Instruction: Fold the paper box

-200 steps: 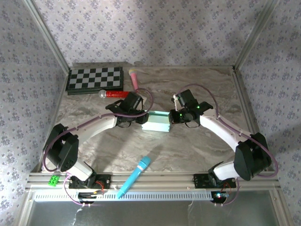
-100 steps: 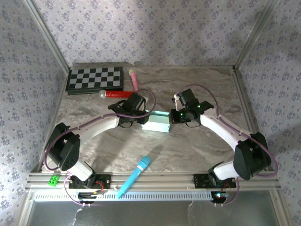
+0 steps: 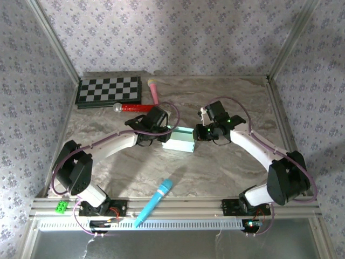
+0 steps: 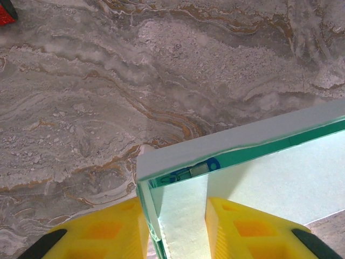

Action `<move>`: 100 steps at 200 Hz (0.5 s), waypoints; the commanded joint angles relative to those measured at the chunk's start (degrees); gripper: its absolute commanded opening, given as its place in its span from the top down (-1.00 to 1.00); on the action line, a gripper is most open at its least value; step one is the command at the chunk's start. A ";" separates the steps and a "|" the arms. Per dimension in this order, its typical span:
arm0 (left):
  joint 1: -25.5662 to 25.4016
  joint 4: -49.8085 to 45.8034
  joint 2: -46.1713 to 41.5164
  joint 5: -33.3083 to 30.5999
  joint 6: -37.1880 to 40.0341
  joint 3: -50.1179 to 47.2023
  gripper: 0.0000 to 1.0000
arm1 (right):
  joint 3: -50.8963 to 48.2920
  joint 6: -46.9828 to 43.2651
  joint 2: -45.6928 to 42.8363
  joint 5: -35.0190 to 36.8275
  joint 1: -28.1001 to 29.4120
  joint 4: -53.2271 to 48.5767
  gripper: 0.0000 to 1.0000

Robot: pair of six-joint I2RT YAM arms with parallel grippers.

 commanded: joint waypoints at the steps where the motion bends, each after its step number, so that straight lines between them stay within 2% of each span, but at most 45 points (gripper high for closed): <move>1: -1.64 -4.02 2.84 3.43 0.54 -0.25 0.36 | 1.52 1.19 1.20 -6.25 0.75 3.34 0.73; 100: -1.60 -4.47 2.53 2.46 0.32 -0.51 0.37 | 0.35 -1.17 1.44 0.70 1.78 -1.54 0.79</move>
